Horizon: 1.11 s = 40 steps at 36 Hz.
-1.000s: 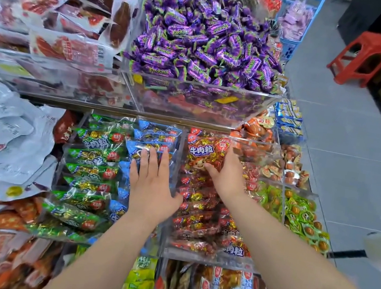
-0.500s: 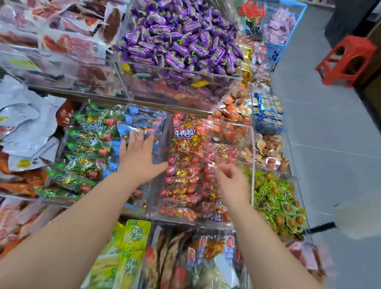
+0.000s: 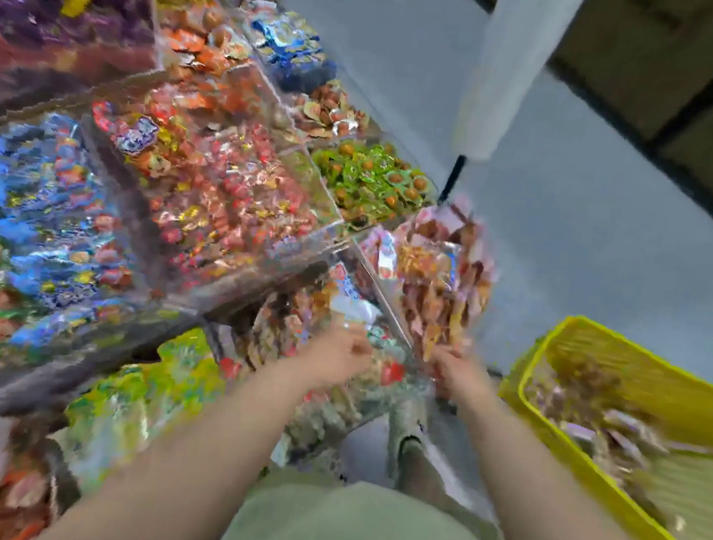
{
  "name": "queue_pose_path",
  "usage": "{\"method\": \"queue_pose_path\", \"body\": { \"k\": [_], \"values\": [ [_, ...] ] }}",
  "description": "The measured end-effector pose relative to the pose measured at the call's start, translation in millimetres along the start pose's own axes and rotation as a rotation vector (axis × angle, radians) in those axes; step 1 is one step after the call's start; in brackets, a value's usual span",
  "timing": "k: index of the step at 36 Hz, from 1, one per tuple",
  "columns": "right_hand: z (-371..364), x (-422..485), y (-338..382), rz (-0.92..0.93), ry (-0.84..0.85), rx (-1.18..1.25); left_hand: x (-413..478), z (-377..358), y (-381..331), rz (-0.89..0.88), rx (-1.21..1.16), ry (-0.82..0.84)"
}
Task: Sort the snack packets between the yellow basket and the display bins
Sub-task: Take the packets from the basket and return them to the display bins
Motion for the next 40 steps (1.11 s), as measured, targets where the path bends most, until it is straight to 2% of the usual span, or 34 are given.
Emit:
{"method": "queue_pose_path", "body": {
  "k": [3,7,13,17,24,29,40],
  "values": [
    [32.9,-30.0,-82.4,-0.172,-0.102,0.121,4.5,-49.9,0.1,0.047,-0.007,0.214],
    [59.6,-89.5,-186.1,-0.409,-0.235,0.417,0.5,-97.9,5.5,0.325,-0.117,0.385],
    [79.5,-166.0,-300.3,-0.611,-0.360,0.704,2.7,-139.6,0.4,0.519,-0.151,0.358],
    [101.7,-193.4,-344.6,-0.648,-0.423,0.822,10.3,-160.3,-5.6,0.594,-0.135,0.364],
    [181.7,-203.1,-379.6,-0.604,-0.496,0.886,42.3,-195.6,-36.7,0.622,-0.242,0.254],
    [225.9,-197.7,-372.5,-0.581,-0.543,0.856,67.7,-220.2,-75.4,0.595,-0.306,0.301],
    [244.5,-142.5,-317.3,-0.597,-0.396,0.866,131.6,-208.1,-114.3,0.655,-0.183,0.370]
  ]
}}
Point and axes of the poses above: each hand's wrist, its own x-axis towards the middle knuckle, its own z-axis out of the back of the hand, y = z × x, the point moved 2 cm from there along x, towards the middle knuckle, and after that the axes turned 8 degrees about y, right-handed, at the moved point
